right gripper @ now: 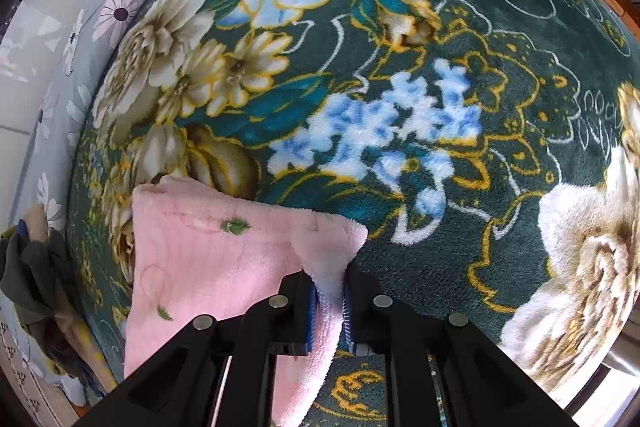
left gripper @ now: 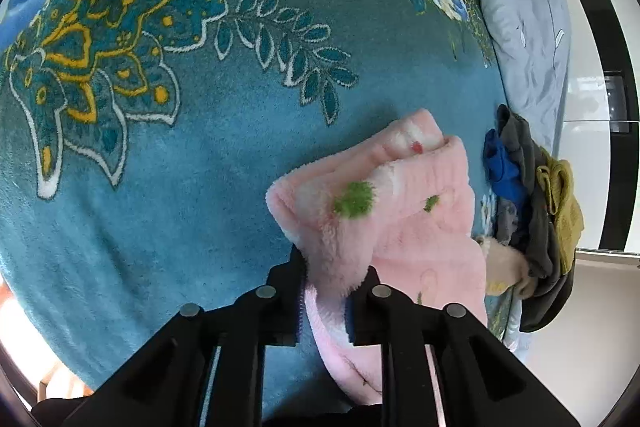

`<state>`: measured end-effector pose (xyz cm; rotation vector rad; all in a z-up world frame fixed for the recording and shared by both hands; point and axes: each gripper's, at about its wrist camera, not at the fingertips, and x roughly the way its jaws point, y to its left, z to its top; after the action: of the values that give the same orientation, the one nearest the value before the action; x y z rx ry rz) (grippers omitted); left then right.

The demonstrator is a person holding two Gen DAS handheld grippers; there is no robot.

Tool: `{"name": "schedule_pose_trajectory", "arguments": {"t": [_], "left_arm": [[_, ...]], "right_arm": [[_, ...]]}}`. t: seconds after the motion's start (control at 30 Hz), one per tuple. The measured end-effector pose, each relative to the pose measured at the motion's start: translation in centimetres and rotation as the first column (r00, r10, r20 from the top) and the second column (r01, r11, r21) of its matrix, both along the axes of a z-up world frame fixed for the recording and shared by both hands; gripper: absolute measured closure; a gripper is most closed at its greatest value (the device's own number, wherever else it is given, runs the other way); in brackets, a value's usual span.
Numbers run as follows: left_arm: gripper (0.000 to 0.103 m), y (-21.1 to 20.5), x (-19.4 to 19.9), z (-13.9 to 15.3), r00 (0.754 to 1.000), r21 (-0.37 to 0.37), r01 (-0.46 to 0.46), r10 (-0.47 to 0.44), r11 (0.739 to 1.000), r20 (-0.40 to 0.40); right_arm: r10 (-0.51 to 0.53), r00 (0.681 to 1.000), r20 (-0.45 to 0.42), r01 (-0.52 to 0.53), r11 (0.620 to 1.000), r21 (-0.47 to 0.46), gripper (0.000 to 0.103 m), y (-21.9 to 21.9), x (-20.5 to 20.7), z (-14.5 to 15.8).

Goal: Fold clothes

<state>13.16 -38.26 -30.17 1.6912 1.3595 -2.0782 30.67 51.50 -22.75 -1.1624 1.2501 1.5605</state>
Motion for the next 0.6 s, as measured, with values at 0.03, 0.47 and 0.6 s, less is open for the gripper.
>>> {"name": "schedule_pose_trajectory", "arguments": {"t": [0.03, 0.47, 0.6], "left_arm": [[0.084, 0.1, 0.0, 0.1, 1.0, 0.002, 0.001, -0.001, 1.0, -0.001], [0.066, 0.4, 1.8, 3.6, 0.998, -0.009, 0.01, -0.011, 1.0, -0.063], [0.059, -0.1, 2.8, 5.9, 0.996, -0.036, -0.05, 0.047, 0.998, -0.07]], "right_arm": [[-0.006, 1.0, 0.001, 0.006, 1.0, 0.0, 0.084, 0.1, 0.0, 0.2], [-0.073, 0.986, -0.152, 0.092, 0.988, 0.123, 0.048, -0.8, -3.6, 7.2], [0.215, 0.934, -0.285, -0.196, 0.976, 0.094, 0.048, -5.8, -11.7, 9.1]]}}
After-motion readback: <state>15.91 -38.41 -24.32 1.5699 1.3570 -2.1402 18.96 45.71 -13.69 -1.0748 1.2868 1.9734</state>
